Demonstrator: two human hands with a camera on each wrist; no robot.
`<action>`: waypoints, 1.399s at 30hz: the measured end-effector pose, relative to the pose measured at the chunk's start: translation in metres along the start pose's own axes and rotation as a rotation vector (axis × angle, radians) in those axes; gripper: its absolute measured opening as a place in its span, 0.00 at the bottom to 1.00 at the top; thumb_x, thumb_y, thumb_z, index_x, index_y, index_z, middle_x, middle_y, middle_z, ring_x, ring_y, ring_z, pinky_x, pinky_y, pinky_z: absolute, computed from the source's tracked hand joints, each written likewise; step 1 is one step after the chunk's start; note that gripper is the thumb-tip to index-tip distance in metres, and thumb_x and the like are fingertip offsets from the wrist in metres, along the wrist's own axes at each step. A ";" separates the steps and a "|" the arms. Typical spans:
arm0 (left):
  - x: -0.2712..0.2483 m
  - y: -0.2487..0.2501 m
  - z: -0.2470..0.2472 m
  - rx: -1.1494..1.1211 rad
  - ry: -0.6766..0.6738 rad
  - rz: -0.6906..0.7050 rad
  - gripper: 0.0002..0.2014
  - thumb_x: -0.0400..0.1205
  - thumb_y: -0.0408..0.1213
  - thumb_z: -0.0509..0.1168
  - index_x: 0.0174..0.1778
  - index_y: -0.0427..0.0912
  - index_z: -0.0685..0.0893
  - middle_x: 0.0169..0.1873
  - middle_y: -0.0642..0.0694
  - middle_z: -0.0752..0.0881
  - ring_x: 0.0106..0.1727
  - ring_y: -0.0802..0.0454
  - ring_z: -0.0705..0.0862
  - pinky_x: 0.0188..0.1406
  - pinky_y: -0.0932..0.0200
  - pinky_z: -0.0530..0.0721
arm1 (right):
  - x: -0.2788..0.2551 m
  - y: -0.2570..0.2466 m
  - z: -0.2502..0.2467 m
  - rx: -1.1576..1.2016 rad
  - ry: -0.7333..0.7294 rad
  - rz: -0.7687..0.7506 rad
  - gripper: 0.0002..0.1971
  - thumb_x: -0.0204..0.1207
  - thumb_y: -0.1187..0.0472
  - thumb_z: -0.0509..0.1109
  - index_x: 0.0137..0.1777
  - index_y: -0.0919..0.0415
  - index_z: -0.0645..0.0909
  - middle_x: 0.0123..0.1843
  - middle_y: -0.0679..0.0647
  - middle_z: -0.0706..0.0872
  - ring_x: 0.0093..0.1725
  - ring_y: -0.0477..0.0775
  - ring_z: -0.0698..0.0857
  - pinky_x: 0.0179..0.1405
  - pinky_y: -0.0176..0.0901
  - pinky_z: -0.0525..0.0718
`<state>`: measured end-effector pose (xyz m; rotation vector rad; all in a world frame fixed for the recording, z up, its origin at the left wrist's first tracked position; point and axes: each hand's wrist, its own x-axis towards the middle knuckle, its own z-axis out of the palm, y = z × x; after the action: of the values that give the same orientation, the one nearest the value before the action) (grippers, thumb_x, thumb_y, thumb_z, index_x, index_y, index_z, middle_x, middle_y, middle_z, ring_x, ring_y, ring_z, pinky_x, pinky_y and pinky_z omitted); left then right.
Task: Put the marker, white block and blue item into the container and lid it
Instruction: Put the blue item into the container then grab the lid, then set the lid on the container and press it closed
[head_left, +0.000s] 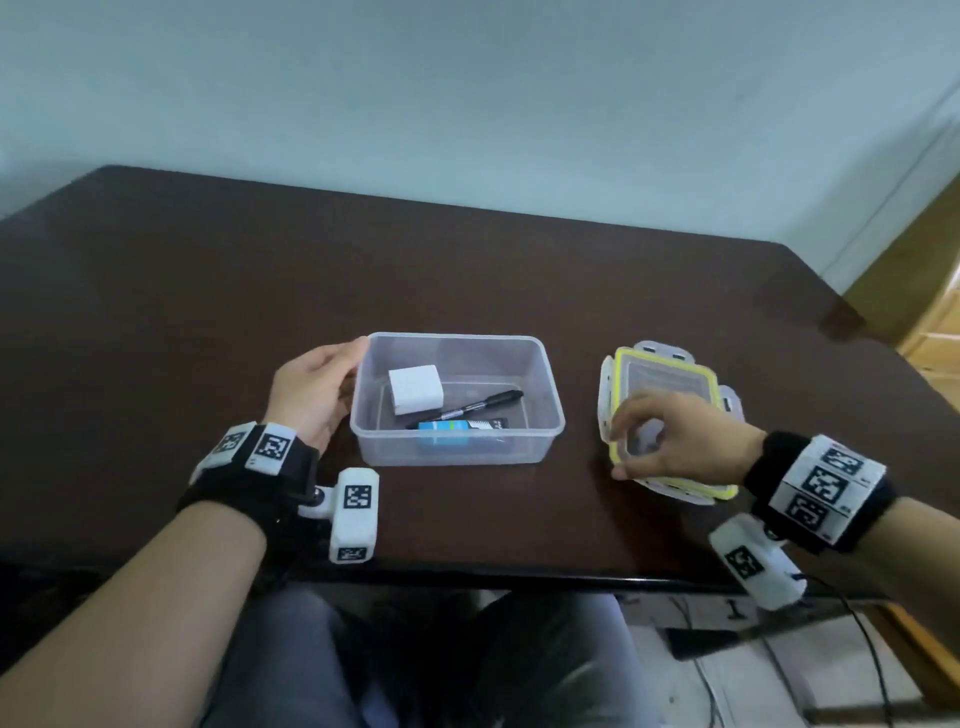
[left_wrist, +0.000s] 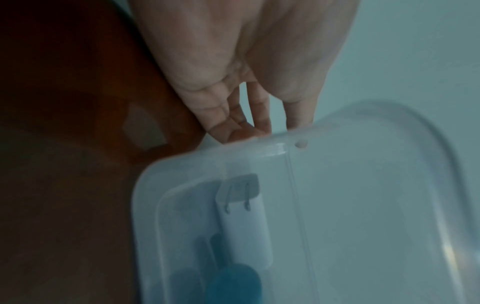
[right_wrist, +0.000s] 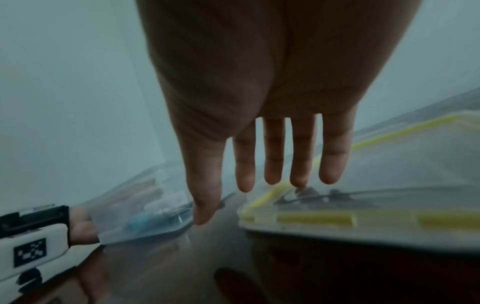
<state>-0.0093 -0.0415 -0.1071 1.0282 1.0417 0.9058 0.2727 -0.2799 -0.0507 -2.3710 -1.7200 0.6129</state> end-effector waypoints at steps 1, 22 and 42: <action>-0.001 -0.002 0.001 -0.003 0.009 0.006 0.07 0.81 0.42 0.76 0.46 0.42 0.92 0.44 0.42 0.94 0.42 0.49 0.90 0.46 0.53 0.89 | -0.006 0.004 0.004 0.008 0.005 0.001 0.17 0.58 0.41 0.83 0.45 0.41 0.85 0.53 0.40 0.86 0.53 0.41 0.84 0.49 0.35 0.82; -0.019 0.003 -0.002 -0.153 0.154 -0.009 0.07 0.86 0.37 0.69 0.44 0.39 0.88 0.34 0.45 0.83 0.32 0.53 0.81 0.32 0.61 0.81 | -0.043 -0.003 -0.036 0.292 0.974 0.060 0.10 0.76 0.53 0.73 0.47 0.60 0.83 0.42 0.49 0.89 0.43 0.49 0.88 0.50 0.45 0.86; -0.043 0.047 -0.017 0.270 -0.060 0.291 0.29 0.83 0.35 0.75 0.80 0.46 0.78 0.40 0.45 0.95 0.33 0.57 0.90 0.27 0.59 0.86 | 0.063 -0.088 0.007 1.551 0.569 0.261 0.06 0.79 0.63 0.71 0.50 0.65 0.86 0.38 0.58 0.87 0.33 0.52 0.84 0.32 0.40 0.85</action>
<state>-0.0422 -0.0654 -0.0552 1.4526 0.9962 0.9776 0.2090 -0.1930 -0.0412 -1.3207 -0.2948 0.7546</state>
